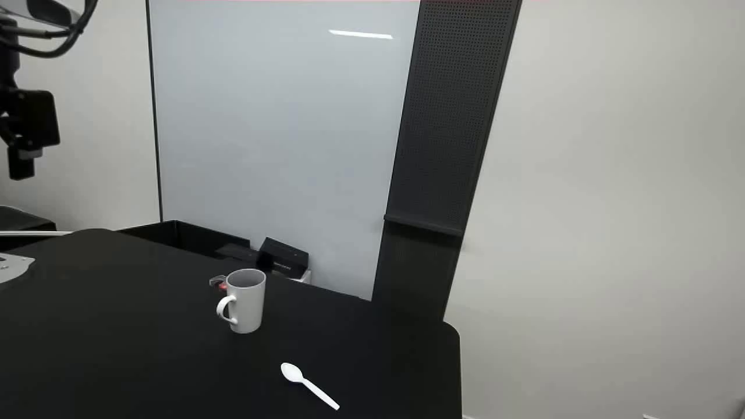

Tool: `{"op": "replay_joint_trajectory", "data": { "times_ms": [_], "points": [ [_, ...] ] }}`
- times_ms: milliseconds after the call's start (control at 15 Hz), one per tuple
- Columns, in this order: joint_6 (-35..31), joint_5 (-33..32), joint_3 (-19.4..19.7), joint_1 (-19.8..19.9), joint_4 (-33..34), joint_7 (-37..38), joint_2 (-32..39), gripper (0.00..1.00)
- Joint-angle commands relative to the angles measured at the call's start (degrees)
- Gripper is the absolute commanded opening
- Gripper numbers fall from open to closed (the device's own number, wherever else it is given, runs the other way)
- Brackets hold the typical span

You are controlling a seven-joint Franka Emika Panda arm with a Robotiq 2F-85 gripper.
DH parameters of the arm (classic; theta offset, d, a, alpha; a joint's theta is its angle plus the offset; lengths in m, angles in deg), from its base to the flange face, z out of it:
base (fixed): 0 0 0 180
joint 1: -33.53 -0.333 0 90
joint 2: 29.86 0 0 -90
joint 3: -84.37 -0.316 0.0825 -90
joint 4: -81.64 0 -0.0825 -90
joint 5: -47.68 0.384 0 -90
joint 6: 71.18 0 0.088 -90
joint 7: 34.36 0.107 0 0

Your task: Put the white spoon in the white mug

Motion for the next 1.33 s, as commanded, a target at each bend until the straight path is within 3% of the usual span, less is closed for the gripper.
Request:
{"op": "replay_joint_trajectory", "data": {
  "times_ms": [0, 800, 1267],
  "points": [
    [0.12, 0.2, -0.47, 0.52, 0.11, -0.15, 0.03, 1.0],
    [0.11, 0.2, -0.47, 0.52, 0.11, -0.16, 0.03, 1.0],
    [-1.53, -1.34, 1.83, 4.06, -0.84, -1.07, 0.16, 1.0]
  ]
}}
